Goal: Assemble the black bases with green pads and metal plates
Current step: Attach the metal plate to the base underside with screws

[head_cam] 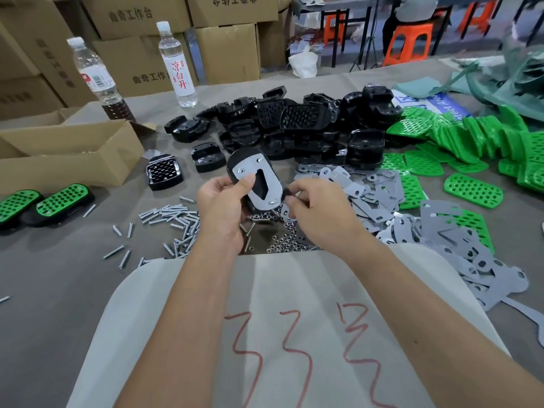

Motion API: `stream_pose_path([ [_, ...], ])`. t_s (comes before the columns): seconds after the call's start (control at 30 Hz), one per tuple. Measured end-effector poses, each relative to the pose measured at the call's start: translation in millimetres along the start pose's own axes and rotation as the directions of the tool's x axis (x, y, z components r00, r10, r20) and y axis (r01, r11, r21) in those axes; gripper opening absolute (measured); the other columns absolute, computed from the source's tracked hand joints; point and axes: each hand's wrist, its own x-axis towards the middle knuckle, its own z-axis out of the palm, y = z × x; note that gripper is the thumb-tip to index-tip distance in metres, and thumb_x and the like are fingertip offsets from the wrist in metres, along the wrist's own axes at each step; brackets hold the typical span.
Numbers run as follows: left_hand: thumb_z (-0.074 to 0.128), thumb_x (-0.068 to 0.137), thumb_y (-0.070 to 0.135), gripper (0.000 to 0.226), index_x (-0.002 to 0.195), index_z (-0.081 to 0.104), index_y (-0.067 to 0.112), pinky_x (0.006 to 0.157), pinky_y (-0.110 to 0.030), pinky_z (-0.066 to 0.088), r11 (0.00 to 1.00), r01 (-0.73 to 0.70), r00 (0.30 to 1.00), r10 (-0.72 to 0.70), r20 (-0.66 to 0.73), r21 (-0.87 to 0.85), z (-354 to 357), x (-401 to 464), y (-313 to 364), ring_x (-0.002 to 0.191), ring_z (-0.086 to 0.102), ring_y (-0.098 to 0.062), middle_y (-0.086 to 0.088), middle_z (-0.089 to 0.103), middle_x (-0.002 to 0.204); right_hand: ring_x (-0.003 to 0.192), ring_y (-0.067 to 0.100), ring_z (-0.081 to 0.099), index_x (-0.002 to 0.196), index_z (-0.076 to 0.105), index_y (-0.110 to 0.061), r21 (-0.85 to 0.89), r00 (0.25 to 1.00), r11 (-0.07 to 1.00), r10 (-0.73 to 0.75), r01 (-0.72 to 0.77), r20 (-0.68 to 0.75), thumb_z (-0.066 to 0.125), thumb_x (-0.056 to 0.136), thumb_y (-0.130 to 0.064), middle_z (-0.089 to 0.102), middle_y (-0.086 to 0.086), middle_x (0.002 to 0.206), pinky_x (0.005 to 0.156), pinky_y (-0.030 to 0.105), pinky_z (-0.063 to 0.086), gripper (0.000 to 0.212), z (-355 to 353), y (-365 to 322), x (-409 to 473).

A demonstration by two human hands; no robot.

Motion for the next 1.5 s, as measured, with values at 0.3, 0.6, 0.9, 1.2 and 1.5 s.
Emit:
stream_pose_path([
  [0.3, 0.082, 0.086, 0.006, 0.022, 0.101, 0.066, 0.007, 0.094, -0.053, 0.060, 0.991, -0.133, 0.976, 0.129, -0.177, -0.012, -15.8, 12.8, 7.2, 0.091, 0.076, -0.027, -0.008, 0.076, 0.091, 0.087, 0.014, 0.052, 0.114, 0.068, -0.018, -0.285, 0.987, 0.945, -0.144, 0.159, 0.073, 0.070, 0.098, -0.028, 0.053, -0.006, 0.095, 0.076, 0.028, 0.039, 0.018, 9.2, -1.5, -2.8],
  [0.6, 0.080, 0.085, 0.002, 0.017, 0.093, 0.068, 0.012, 0.084, -0.044, 0.064, 0.984, -0.038, 0.980, 0.003, -0.198, -0.173, -25.3, 18.1, 8.5, 0.088, 0.078, -0.027, -0.006, 0.080, 0.090, 0.091, 0.021, 0.057, 0.115, 0.068, -0.031, -0.397, 0.969, 0.884, -0.219, 0.246, 0.113, 0.069, 0.098, -0.025, 0.049, -0.005, 0.109, 0.078, 0.038, 0.051, 0.018, 15.5, -12.4, -5.7],
  [0.9, 0.080, 0.084, 0.005, 0.017, 0.099, 0.070, 0.006, 0.070, -0.037, 0.062, 0.994, 0.033, 0.993, -0.044, -0.105, -0.103, -18.6, 11.5, 6.9, 0.073, 0.074, -0.020, -0.006, 0.078, 0.085, 0.093, 0.028, 0.060, 0.102, 0.065, -0.019, -0.463, 0.971, 0.856, -0.169, 0.230, 0.169, 0.062, 0.102, -0.028, 0.050, -0.001, 0.105, 0.081, 0.044, 0.051, 0.010, 15.2, -17.0, -0.3],
  [1.2, 0.072, 0.087, 0.014, 0.024, 0.109, 0.067, 0.005, 0.058, -0.035, 0.058, 0.976, 0.164, 0.968, -0.187, 0.166, 0.145, -9.5, -3.8, 9.1, 0.065, 0.069, -0.025, -0.013, 0.072, 0.085, 0.069, 0.012, 0.063, 0.087, 0.069, -0.018, 0.192, 0.940, 0.972, -0.065, 0.136, -0.336, 0.071, 0.094, -0.007, 0.068, -0.008, 0.078, 0.059, 0.027, 0.055, 0.013, -7.4, -0.3, -9.8],
  [1.5, 0.070, 0.093, 0.013, 0.015, 0.103, 0.059, 0.012, 0.073, -0.040, 0.053, 0.963, 0.087, 0.944, -0.162, 0.288, 0.257, 1.7, -14.6, 4.7, 0.076, 0.065, -0.027, -0.011, 0.070, 0.087, 0.058, 0.011, 0.067, 0.090, 0.080, -0.023, 0.396, 0.947, 0.904, -0.029, 0.161, -0.319, 0.076, 0.092, -0.007, 0.074, -0.009, 0.080, 0.057, 0.021, 0.055, 0.016, -6.3, 7.5, -11.4],
])
